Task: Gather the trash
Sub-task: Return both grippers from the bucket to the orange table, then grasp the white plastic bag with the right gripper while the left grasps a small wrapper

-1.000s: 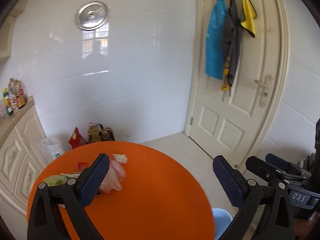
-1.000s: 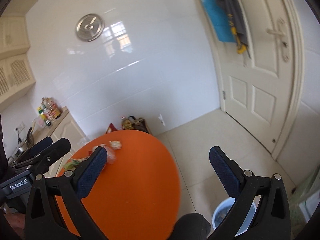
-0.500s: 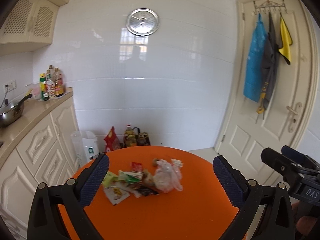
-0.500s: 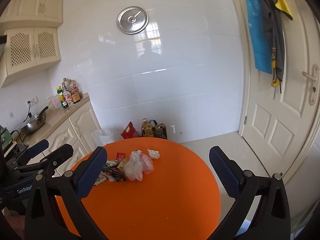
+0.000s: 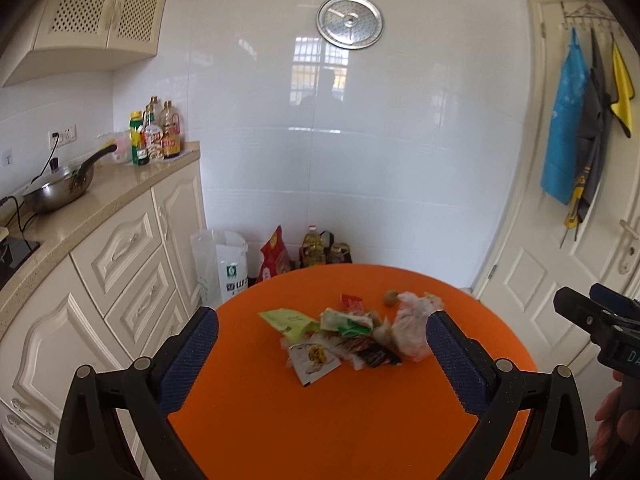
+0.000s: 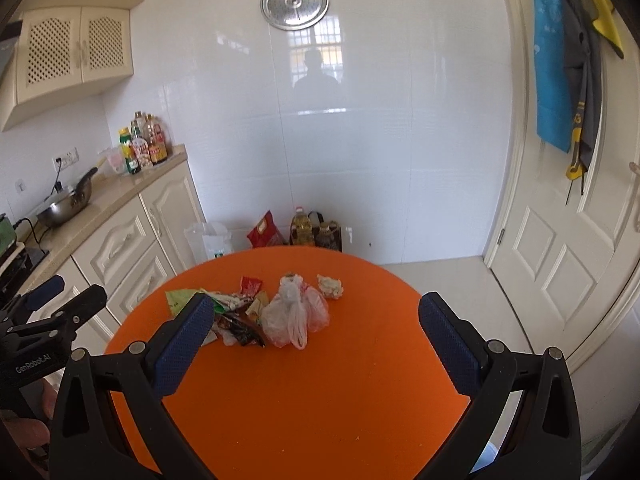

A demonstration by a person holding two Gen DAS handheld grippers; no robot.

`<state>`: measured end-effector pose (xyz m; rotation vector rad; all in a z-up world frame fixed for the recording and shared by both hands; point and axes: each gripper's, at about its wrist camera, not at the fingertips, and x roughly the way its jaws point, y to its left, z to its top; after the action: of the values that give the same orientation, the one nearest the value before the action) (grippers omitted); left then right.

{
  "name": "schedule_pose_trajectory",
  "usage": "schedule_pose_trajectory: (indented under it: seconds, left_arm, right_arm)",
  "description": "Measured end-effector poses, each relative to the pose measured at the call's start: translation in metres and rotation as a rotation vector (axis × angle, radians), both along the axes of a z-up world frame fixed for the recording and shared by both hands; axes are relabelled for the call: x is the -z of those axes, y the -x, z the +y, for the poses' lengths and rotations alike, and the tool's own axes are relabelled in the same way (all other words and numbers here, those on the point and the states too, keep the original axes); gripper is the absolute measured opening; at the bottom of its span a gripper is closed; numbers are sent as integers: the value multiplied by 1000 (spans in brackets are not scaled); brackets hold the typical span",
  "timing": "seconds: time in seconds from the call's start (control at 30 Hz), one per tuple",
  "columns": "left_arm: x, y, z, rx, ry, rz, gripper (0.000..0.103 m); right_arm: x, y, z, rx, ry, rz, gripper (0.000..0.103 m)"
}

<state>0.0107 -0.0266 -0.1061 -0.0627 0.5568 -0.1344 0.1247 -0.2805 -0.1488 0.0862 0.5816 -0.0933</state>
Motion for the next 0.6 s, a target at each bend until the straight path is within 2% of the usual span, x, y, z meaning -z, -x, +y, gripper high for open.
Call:
schedule_pose_trajectory:
  seconds: [0.3,0.6]
  left_arm:
    - [21,-81,-14,-18,-3,121,102]
    - [65,-169,-24,-38,-9,228,102]
  right_arm:
    - [65,-63,1,-28,-37,173,103]
    - [128,-138,2,-22,-119,308,103]
